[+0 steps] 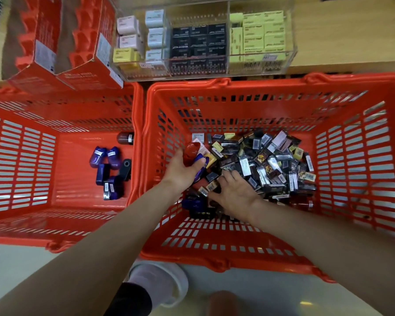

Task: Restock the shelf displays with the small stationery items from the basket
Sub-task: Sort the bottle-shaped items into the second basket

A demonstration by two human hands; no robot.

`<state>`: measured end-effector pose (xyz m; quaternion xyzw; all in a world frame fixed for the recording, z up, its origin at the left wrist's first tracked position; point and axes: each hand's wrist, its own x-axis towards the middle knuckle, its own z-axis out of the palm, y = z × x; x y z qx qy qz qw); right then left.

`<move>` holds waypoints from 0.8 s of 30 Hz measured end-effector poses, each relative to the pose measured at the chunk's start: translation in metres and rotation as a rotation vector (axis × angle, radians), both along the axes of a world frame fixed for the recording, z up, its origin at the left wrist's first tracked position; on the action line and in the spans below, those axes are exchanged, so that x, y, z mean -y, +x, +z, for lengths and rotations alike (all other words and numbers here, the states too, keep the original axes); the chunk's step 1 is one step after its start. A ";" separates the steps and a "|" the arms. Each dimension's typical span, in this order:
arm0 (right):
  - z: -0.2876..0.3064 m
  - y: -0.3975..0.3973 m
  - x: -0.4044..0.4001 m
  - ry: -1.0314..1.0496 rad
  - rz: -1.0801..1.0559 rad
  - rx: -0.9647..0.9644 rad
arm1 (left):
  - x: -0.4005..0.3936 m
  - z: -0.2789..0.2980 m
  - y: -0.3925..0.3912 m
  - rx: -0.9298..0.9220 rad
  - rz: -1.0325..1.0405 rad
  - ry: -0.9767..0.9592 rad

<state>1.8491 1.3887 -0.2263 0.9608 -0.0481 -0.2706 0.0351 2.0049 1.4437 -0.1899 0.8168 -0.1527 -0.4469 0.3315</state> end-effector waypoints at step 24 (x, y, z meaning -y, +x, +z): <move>0.202 0.119 -0.015 1.841 -1.201 0.575 | -0.074 0.158 0.099 -0.365 0.257 -0.575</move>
